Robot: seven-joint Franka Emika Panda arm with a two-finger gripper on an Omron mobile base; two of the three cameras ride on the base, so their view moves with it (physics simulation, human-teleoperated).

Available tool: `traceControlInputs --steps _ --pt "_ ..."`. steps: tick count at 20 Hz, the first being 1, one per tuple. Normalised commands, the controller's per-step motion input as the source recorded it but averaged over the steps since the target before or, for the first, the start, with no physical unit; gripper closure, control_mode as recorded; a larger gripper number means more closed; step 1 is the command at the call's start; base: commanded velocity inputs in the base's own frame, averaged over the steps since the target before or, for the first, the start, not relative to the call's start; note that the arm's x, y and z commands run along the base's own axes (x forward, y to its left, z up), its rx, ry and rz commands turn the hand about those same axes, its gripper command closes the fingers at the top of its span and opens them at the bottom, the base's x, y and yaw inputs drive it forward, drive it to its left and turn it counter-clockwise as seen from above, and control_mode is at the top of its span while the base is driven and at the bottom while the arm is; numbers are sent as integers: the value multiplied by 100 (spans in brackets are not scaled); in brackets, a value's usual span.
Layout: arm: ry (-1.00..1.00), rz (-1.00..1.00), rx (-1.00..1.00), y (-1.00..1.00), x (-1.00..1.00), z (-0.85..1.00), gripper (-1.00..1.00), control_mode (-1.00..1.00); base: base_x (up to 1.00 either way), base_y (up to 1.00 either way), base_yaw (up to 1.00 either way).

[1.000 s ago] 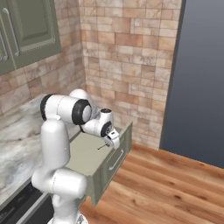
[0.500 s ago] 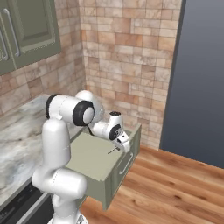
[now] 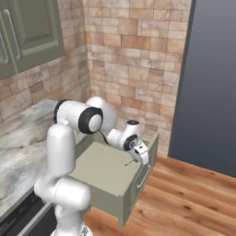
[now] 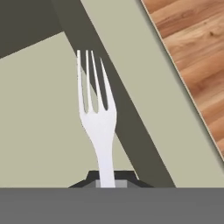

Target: Organize the utensils by type. Pick up the wooden spoons from the counter and place them in the open cabinet. Then pick up the metallic utensils from the counter and place them in the open drawer.

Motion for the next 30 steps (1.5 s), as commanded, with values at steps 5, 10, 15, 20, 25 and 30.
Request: traceControlInputs --steps 5,10,15,20,25,30 --pt "0 0 0 -21 0 -27 100 -100 0 0 0" --pt "0 1 9 49 9 7 100 -100 0 0 0" --pt "0 5 3 62 9 20 100 -100 0 0 0" --pt "0 5 0 52 11 5 100 -100 0 0 0" --pt "14 7 2 19 15 -34 100 -100 0 0 0" --pt "14 11 14 2 12 -48 100 -100 0 0 0"
